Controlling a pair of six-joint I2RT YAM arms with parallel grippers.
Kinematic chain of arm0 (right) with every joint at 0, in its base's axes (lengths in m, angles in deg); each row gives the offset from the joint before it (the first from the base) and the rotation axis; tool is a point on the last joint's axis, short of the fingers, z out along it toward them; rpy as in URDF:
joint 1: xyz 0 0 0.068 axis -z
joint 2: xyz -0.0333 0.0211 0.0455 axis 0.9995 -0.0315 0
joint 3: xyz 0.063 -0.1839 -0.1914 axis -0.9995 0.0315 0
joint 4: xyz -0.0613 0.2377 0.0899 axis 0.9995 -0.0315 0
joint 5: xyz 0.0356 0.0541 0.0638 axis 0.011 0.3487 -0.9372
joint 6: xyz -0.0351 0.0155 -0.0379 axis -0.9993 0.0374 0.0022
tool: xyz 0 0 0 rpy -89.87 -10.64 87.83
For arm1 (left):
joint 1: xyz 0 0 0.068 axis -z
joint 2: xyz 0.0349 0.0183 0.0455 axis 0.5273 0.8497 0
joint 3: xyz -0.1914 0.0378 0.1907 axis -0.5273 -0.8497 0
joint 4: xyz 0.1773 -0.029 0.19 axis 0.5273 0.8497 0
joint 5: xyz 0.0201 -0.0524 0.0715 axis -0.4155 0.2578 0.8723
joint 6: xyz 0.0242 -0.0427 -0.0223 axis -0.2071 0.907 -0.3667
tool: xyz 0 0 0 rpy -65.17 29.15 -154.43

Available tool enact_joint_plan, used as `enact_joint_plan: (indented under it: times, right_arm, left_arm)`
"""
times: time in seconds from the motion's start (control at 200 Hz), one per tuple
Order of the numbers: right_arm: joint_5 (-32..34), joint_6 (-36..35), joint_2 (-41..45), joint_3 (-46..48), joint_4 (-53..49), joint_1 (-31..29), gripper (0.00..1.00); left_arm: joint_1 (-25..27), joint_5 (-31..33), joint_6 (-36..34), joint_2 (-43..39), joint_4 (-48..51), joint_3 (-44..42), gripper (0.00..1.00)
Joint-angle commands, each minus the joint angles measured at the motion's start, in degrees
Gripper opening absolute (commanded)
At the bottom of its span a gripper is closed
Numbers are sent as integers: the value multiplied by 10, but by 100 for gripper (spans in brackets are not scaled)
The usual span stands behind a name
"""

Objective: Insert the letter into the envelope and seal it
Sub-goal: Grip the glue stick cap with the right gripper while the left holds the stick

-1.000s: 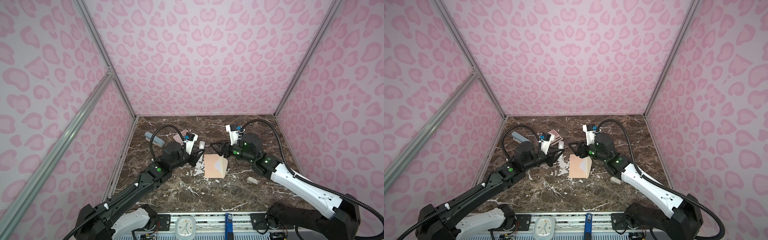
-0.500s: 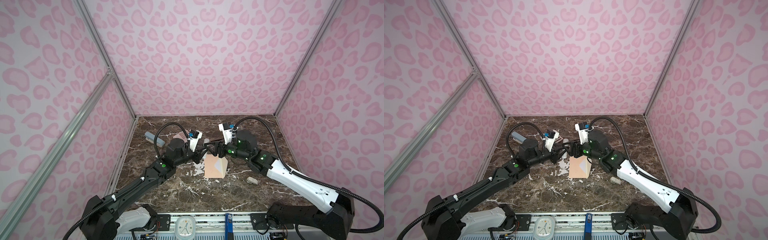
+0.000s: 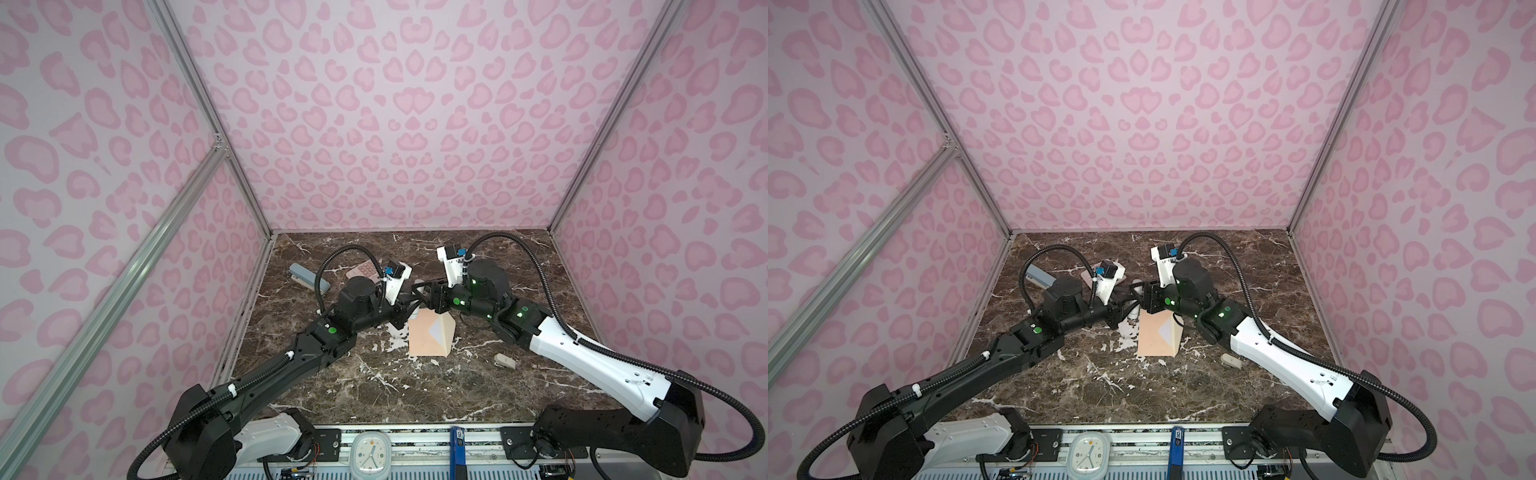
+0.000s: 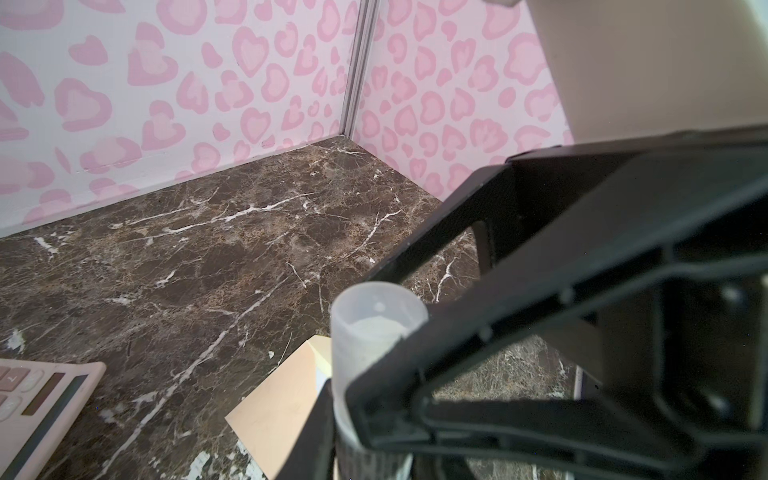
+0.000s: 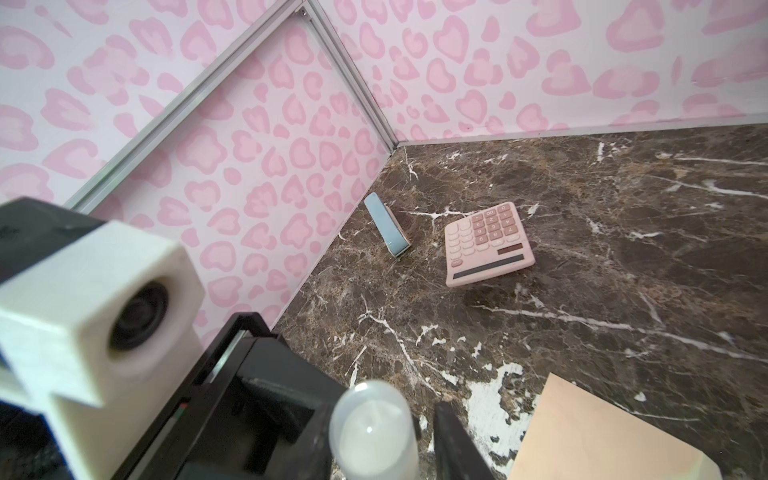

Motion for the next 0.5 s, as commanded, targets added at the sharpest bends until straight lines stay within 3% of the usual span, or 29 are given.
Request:
enact_joint_plan:
  times: [0.0,0.145,0.31,0.495]
  right_arm:
    - [9,5,3,-2,15,-1,32]
    - [10,9,6,-3,15,0,24]
    - [11,15,15,-5,18,-1,23]
    - [11,12,20,-9,10,0,23]
  left_arm:
    - [0,-9,-6,1,-25,6,22]
    - [0,-16,-4,0,-25,5,30]
    - [0,-21,0,-3,-26,-1,57]
    - [0,-17,0,-2,-27,-5,61]
